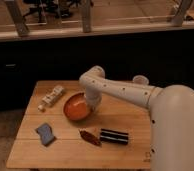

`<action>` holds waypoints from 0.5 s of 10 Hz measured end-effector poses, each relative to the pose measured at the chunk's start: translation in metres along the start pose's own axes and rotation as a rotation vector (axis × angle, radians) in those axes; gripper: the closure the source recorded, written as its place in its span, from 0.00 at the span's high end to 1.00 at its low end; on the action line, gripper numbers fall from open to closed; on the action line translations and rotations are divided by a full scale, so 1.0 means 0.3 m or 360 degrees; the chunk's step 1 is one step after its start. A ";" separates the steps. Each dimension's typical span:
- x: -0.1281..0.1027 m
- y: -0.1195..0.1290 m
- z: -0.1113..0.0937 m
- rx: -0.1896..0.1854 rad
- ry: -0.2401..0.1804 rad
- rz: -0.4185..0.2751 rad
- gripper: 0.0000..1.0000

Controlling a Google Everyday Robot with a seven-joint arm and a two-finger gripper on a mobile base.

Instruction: Drag the ceramic bowl in a circle

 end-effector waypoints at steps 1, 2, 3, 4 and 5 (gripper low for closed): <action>0.009 0.004 0.000 -0.0003 0.0001 -0.0004 0.02; 0.028 0.012 0.001 -0.0003 0.0001 -0.0002 0.02; 0.041 0.011 -0.001 0.0000 0.0002 0.0002 0.02; 0.057 0.003 0.000 0.0015 -0.0007 0.0009 0.02; 0.063 0.011 0.002 0.0021 -0.0011 0.0017 0.02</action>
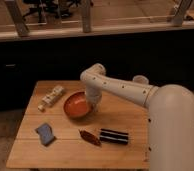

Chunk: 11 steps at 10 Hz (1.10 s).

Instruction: Drag the ceramic bowl in a circle

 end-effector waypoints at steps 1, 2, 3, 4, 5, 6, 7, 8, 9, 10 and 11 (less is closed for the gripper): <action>0.007 0.007 0.001 0.0005 -0.0001 0.0005 0.02; 0.025 0.014 0.001 0.0008 0.0001 0.0011 0.02; 0.045 0.021 0.001 0.0011 0.0001 0.0010 0.02; 0.057 0.036 0.000 0.0016 -0.0003 0.0011 0.02; 0.064 0.044 -0.001 0.0018 -0.0003 0.0013 0.02; 0.070 0.048 -0.002 0.0020 -0.0005 0.0014 0.02; 0.076 0.047 -0.005 0.0019 -0.0005 0.0020 0.02; 0.096 0.043 -0.007 0.0025 0.0000 0.0031 0.02; 0.119 0.058 -0.011 0.0028 0.0004 0.0043 0.02; 0.129 0.085 -0.009 0.0028 0.0003 0.0052 0.02; 0.137 0.107 -0.009 0.0031 0.0004 0.0067 0.02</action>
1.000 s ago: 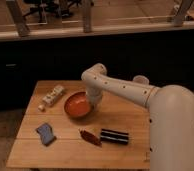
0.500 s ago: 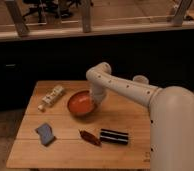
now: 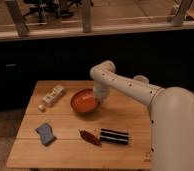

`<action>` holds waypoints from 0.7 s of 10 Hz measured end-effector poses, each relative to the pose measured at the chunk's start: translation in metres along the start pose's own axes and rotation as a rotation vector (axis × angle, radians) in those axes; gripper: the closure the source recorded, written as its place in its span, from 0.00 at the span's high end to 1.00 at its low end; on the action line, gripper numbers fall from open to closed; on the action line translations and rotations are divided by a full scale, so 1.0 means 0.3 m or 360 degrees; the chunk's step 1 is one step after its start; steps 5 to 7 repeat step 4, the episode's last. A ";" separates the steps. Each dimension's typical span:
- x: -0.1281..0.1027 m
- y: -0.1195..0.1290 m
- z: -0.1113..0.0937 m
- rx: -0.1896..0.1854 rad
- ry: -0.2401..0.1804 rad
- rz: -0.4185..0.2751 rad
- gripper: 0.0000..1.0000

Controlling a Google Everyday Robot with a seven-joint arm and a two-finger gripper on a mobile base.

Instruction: Drag the ceramic bowl in a circle

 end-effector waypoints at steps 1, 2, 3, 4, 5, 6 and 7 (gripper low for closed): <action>0.003 0.010 0.000 0.0001 -0.0004 0.0010 0.02; 0.011 0.007 0.000 0.0009 -0.0004 0.0020 0.02; 0.020 0.009 -0.002 0.0022 -0.0005 0.0035 0.02; 0.034 0.056 -0.002 0.0022 0.0000 0.0053 0.02; 0.034 0.056 -0.002 0.0022 0.0000 0.0053 0.02; 0.034 0.056 -0.002 0.0022 0.0000 0.0053 0.02; 0.034 0.056 -0.002 0.0022 0.0000 0.0053 0.02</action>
